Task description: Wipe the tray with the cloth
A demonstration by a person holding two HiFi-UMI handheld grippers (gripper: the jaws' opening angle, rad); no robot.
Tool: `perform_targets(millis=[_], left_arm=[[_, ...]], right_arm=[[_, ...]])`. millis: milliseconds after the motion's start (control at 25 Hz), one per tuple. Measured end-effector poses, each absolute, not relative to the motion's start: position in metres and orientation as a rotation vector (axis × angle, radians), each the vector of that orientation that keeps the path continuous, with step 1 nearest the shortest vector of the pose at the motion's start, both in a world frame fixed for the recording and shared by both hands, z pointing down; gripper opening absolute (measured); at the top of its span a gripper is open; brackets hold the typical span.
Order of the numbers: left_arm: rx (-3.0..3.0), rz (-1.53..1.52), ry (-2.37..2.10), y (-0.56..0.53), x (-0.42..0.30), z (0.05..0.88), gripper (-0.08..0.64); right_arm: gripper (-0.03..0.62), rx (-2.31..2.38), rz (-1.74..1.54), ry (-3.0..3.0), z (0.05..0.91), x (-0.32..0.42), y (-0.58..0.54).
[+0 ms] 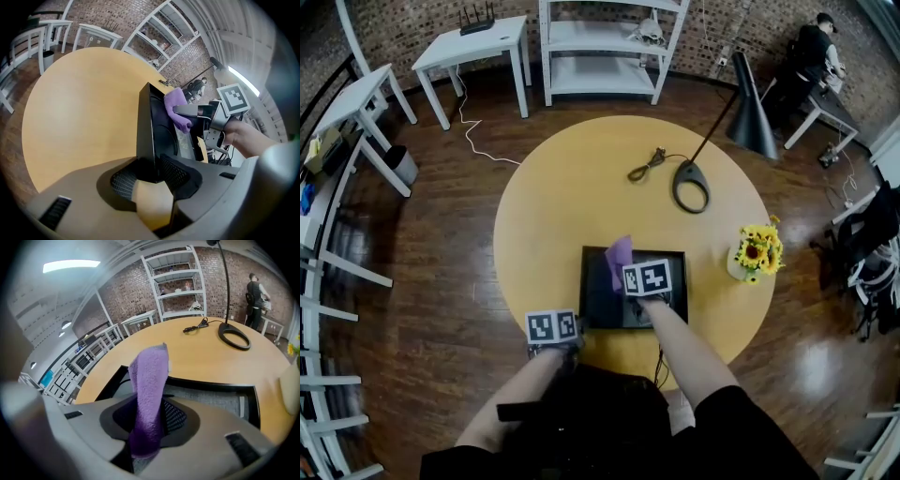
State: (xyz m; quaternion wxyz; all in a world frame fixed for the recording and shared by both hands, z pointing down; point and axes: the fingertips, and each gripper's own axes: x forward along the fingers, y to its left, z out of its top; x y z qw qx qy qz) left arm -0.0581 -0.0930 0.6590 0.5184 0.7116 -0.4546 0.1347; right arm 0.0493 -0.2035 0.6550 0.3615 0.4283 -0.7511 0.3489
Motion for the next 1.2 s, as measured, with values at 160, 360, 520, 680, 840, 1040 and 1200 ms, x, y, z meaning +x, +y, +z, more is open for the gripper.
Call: perform_targets(millis=[160,360,520,680,840,1040,1200], left_arm=[[1.705,0.311,-1.089,-0.094,-0.058,0.659,0.149],[1.695,0.270,-1.088,-0.090,-0.061,0.653,0.124],[1.742,0.276,-1.085,-0.090,-0.061,0.650,0.118],[1.729,0.264,-1.093,-0.092,-0.062,0.652,0.115],[1.711,0.237,-1.099,-0.092,-0.065,0.653,0.118],[1.697,0.217,-1.136,-0.094,-0.067,0.657,0.120],[1.732,0.199,-1.112,-0.095,-0.063,0.655,0.115]], right_arm=[[0.118,1.079,0.835,-1.991,0.634,0.024,-0.193],[0.118,0.938,0.916,-2.051,0.631,-0.031,-0.154],[0.120,0.912,0.829,-1.967,0.658,-0.022,-0.137],[0.120,0.936,0.757,-1.956,0.659,0.000,-0.134],[0.120,1.013,0.797,-1.961,0.657,0.030,-0.134],[0.120,1.100,0.837,-1.858,0.671,0.074,-0.125],[0.118,1.149,0.898,-1.871,0.673,0.082,-0.120]])
